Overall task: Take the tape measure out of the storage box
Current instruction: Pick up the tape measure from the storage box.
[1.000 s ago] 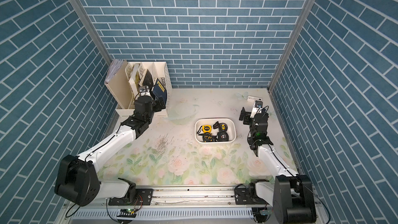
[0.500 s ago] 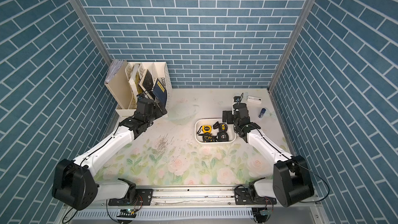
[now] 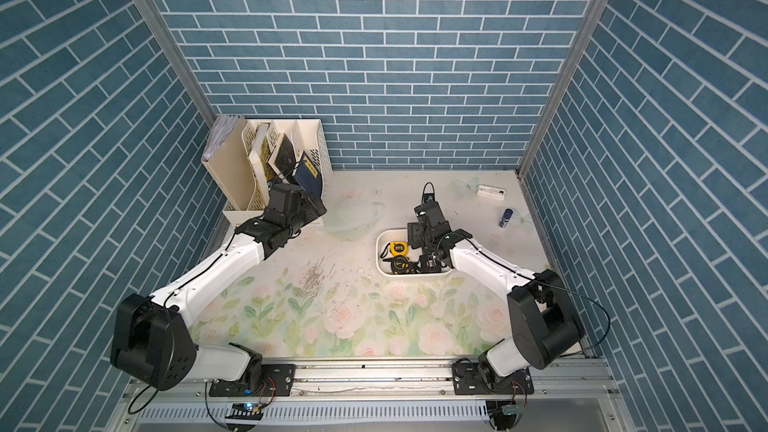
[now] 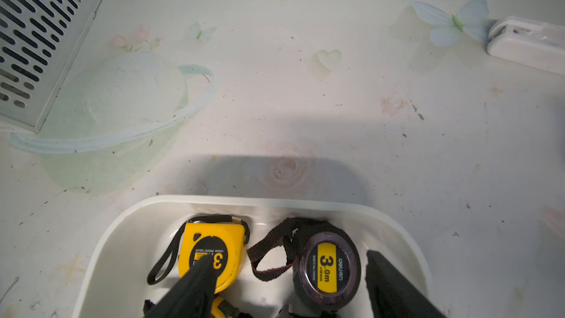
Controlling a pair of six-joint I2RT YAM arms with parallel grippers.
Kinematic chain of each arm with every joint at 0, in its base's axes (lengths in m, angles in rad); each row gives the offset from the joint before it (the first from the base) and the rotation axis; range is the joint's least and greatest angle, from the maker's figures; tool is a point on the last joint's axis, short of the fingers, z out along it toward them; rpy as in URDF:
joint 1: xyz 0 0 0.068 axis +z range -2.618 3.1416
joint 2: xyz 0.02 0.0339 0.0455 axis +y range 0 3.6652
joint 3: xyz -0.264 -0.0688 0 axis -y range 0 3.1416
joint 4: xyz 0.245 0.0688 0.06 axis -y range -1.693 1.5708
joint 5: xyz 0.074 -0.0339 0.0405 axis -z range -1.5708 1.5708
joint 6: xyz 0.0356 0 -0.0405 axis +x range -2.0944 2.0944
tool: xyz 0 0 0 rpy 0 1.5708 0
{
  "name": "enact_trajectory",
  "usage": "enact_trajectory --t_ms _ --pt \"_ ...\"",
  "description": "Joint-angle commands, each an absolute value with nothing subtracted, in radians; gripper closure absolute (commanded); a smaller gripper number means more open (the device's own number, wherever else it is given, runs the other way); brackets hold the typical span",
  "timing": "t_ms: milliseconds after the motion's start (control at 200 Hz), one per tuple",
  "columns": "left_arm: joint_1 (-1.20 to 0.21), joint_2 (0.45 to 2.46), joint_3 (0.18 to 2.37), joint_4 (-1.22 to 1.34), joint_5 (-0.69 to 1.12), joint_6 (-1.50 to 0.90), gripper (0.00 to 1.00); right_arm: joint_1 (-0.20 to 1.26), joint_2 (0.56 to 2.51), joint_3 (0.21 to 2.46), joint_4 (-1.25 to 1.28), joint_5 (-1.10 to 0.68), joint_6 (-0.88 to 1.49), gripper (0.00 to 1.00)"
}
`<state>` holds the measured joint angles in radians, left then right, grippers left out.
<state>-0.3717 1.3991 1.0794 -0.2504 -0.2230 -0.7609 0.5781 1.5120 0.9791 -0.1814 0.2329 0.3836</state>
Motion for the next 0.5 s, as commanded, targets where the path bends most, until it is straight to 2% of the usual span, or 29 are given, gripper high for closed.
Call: enact_trajectory --t_ms 0,100,270,495 --pt "-0.377 1.404 1.097 -0.268 -0.209 -0.774 0.0 0.584 1.52 1.004 -0.268 0.251 0.443 0.23" --pt "-0.376 1.41 1.092 -0.276 -0.207 -0.785 0.0 0.585 1.519 1.007 -0.317 0.239 0.472 0.23" --pt "-0.376 1.419 1.107 -0.296 -0.208 -0.786 0.0 0.584 1.559 1.069 -0.436 0.222 0.487 0.15" --pt "-0.377 1.424 1.095 -0.309 -0.208 -0.787 0.0 0.584 1.623 1.116 -0.492 0.212 0.49 0.15"
